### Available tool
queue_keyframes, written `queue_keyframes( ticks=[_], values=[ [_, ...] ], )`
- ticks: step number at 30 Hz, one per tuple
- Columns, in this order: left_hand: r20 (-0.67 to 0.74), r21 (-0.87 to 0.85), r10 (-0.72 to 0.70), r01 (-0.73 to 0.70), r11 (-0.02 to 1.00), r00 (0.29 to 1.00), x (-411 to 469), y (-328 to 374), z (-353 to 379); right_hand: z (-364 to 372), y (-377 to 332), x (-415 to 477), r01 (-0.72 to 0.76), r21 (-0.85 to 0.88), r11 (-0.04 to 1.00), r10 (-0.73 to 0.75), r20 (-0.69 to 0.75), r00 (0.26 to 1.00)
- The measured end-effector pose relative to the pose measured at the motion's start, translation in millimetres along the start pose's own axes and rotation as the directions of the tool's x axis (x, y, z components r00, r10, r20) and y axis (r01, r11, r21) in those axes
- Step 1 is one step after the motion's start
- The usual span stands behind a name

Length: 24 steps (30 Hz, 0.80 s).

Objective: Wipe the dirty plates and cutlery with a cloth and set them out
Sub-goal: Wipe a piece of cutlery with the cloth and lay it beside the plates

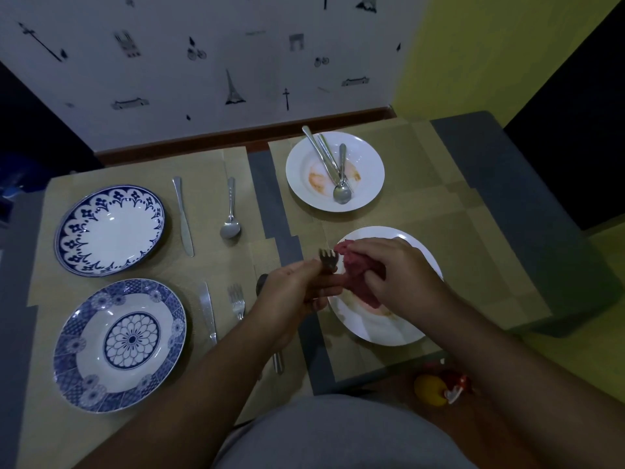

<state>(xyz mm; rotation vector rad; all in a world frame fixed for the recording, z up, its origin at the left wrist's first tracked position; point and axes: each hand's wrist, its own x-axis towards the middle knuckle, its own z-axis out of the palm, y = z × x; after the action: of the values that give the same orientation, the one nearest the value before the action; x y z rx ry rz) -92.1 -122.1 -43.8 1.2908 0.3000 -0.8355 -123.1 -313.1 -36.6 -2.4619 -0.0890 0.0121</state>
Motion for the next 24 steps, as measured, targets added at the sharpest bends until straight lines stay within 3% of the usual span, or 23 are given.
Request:
queue_keyframes(
  ticks=[15, 21, 24],
  values=[
    [-0.044, 0.094, -0.049, 0.053, 0.994, 0.998, 7.9, -11.0, -10.7, 1.3, -2.2, -3.6, -0.002, -0.011, 1.0, 0.002, -0.02, 1.0],
    [-0.092, 0.245, -0.004, 0.027, 0.969, 0.996, 11.7, -13.7, -16.2, 3.9, 0.0, -7.6, -0.039, 0.002, 0.999, 0.039, 0.022, 0.999],
    [-0.078, 0.205, -0.036, 0.051, 0.977, 0.996, 13.1, -14.2, -18.6, 6.5, 1.2, -9.7, -0.058, 0.005, 0.998, 0.058, 0.029, 0.998]
  ],
)
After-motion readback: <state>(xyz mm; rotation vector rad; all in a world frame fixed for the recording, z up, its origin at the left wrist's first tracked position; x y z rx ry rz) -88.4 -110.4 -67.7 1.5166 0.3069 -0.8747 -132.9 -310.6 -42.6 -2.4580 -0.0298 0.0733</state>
